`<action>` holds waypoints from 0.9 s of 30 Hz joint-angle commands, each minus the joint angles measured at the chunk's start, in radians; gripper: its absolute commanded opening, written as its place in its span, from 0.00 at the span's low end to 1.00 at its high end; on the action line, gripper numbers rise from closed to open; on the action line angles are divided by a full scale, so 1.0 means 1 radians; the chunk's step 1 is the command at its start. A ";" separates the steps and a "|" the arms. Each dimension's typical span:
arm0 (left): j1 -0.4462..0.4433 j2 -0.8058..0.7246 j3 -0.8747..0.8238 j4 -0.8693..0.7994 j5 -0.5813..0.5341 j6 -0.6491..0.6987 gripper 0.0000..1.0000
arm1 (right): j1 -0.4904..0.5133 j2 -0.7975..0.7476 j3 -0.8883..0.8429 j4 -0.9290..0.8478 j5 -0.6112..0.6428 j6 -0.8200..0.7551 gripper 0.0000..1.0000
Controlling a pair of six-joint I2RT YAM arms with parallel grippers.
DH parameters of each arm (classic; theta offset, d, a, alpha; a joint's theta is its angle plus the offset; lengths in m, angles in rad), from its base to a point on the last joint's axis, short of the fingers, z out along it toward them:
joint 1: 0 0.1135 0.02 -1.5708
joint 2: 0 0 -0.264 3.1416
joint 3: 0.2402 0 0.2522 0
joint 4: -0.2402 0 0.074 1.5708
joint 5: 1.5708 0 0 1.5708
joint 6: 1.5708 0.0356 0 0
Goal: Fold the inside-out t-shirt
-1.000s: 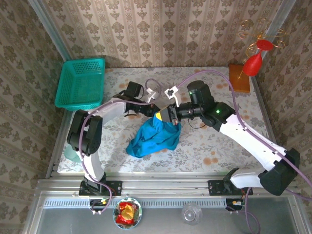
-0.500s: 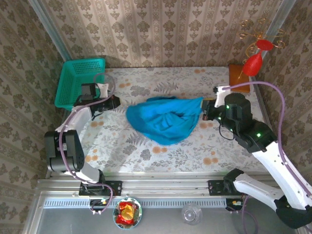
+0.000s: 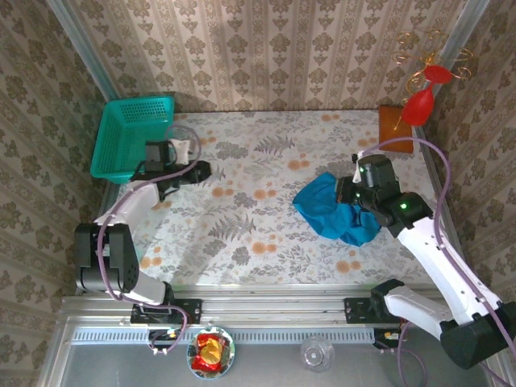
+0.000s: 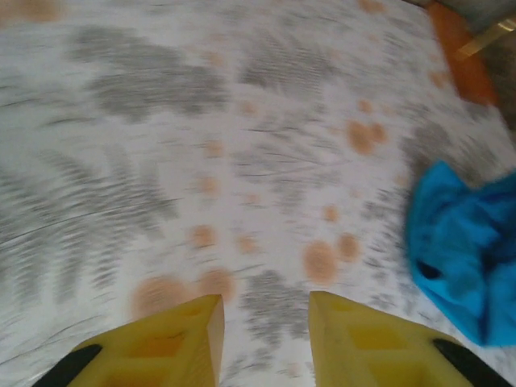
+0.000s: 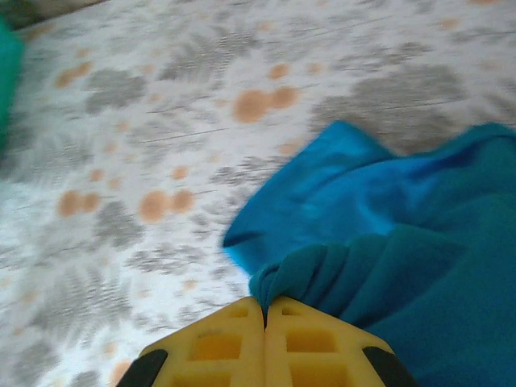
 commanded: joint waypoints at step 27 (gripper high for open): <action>-0.306 0.018 -0.005 -0.178 -0.312 0.112 0.00 | 0.081 0.060 -0.198 -0.090 0.248 0.105 0.00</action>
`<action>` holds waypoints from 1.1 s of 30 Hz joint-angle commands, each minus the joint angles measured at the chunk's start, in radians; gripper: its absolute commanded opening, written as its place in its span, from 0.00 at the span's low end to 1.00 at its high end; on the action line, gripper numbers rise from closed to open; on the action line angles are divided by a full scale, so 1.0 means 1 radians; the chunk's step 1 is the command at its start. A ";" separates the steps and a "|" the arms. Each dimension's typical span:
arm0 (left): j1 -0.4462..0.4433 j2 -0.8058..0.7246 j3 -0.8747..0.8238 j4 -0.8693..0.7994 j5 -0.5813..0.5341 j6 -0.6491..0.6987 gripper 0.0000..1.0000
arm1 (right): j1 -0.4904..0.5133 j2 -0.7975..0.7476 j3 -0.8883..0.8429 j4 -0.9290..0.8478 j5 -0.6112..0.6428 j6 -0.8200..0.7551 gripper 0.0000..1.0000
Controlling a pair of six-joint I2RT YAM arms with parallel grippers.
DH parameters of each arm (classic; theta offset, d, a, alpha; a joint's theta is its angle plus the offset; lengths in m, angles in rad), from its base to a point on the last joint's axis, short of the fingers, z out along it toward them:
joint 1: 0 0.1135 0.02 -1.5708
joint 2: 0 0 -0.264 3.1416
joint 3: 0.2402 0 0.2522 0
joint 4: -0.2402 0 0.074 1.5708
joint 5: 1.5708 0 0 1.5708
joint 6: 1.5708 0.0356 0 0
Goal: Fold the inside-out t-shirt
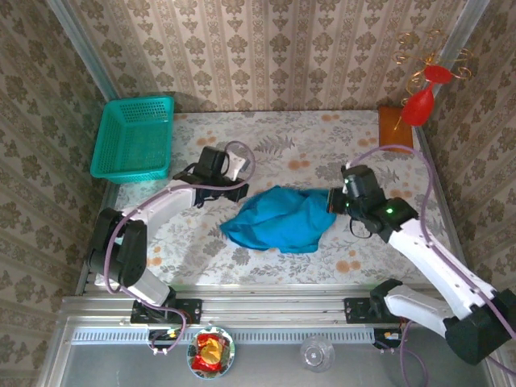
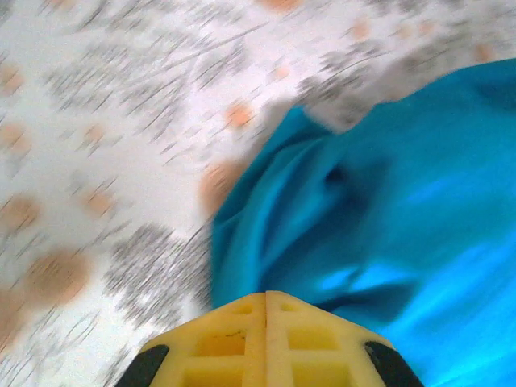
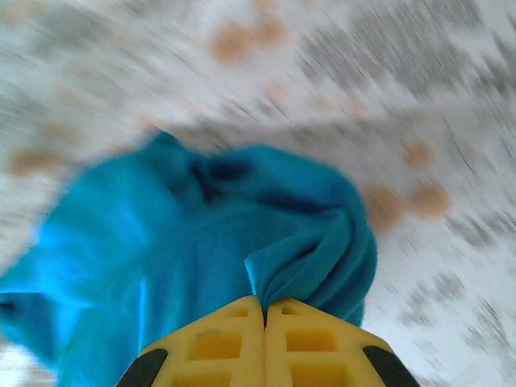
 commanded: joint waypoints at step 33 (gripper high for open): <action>-0.401 0.301 0.356 -0.177 -0.067 0.041 0.29 | -0.074 0.212 -0.041 0.076 -0.263 0.065 0.18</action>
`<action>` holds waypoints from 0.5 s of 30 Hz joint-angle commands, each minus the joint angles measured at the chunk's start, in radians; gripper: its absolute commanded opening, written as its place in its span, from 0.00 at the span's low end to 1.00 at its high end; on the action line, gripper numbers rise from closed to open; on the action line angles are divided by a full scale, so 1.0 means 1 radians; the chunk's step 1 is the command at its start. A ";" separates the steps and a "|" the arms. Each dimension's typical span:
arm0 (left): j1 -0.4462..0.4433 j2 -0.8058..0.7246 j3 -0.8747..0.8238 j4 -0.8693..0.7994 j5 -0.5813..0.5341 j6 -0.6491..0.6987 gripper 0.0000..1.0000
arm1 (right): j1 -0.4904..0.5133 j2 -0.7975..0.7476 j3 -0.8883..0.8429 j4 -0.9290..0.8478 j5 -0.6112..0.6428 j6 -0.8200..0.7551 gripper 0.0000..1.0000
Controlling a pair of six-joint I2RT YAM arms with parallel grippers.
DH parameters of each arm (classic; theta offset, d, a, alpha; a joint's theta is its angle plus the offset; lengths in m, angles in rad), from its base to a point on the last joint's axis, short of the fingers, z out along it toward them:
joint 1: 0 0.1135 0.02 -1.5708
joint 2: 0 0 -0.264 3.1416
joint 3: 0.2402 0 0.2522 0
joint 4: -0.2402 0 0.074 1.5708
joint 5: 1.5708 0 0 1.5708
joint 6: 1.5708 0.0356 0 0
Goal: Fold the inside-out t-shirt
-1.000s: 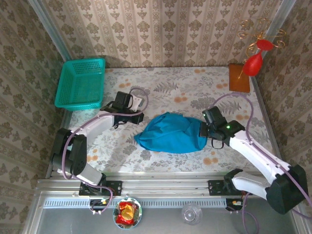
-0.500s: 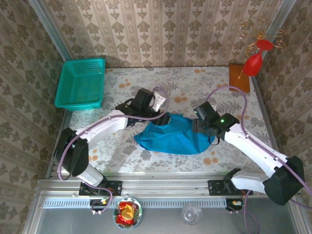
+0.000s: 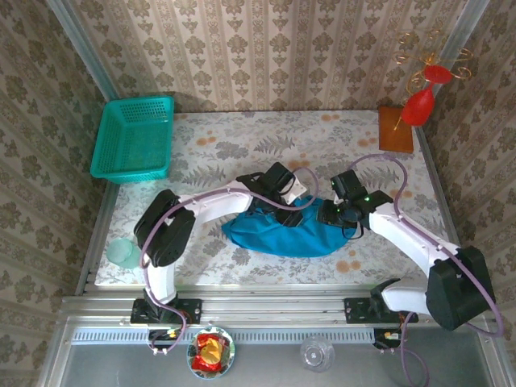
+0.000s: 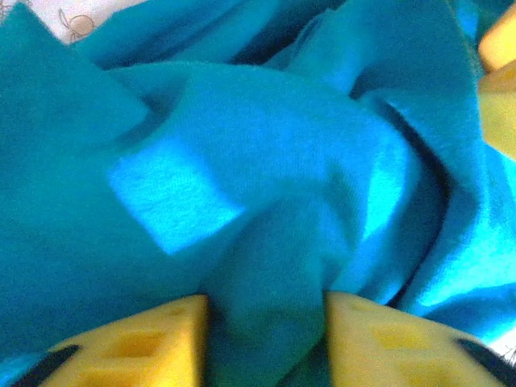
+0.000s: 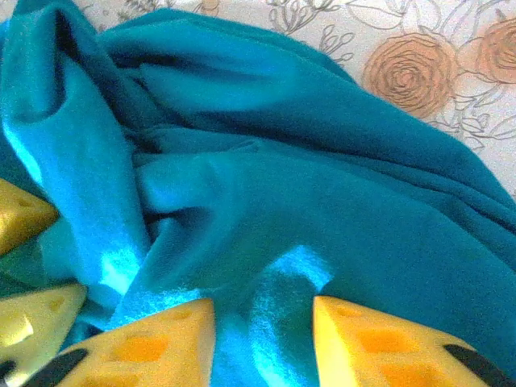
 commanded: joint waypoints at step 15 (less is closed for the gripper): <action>0.309 -0.307 -0.058 0.106 0.212 -0.053 0.00 | -0.008 -0.027 0.120 -0.018 0.019 -0.023 0.00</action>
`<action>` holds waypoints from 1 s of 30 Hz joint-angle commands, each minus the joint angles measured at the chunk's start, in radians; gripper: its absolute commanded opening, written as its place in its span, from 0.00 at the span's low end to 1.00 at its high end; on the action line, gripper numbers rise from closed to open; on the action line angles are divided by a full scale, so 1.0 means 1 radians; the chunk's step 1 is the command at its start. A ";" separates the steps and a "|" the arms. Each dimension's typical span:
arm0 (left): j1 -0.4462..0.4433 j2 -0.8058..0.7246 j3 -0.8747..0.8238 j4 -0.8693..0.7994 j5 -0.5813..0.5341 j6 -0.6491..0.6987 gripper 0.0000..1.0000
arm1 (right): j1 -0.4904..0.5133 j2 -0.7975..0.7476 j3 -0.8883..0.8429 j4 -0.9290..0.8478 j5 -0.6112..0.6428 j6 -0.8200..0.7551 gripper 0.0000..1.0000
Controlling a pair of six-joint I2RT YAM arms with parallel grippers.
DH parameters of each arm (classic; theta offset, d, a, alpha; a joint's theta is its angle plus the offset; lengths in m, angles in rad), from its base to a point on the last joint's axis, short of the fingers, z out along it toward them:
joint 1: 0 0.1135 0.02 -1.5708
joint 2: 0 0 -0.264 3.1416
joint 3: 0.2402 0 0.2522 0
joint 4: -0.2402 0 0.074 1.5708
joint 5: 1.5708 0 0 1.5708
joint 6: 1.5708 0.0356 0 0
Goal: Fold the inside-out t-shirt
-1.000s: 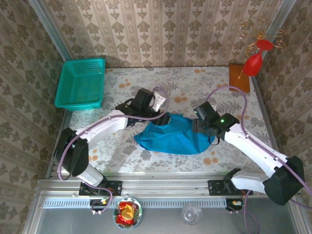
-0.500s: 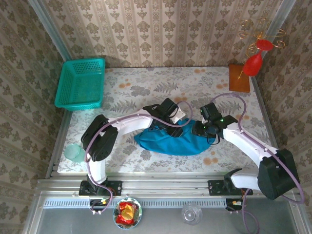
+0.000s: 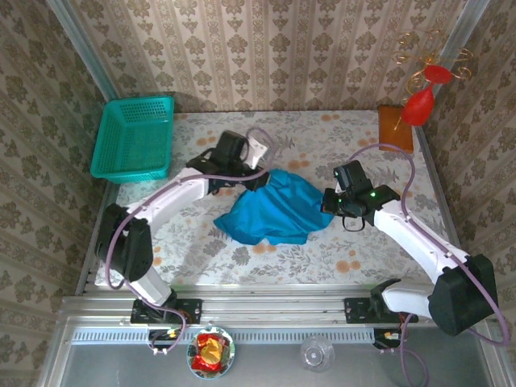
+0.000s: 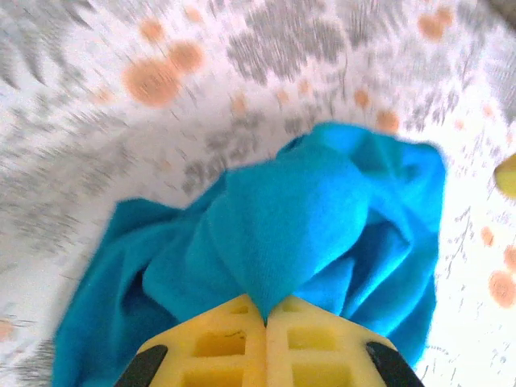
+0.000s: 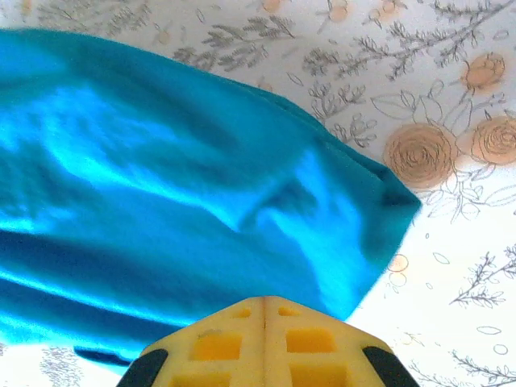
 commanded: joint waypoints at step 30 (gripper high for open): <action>0.114 -0.231 -0.220 0.095 0.140 -0.073 0.01 | 0.034 0.207 0.141 0.263 -0.170 0.145 0.00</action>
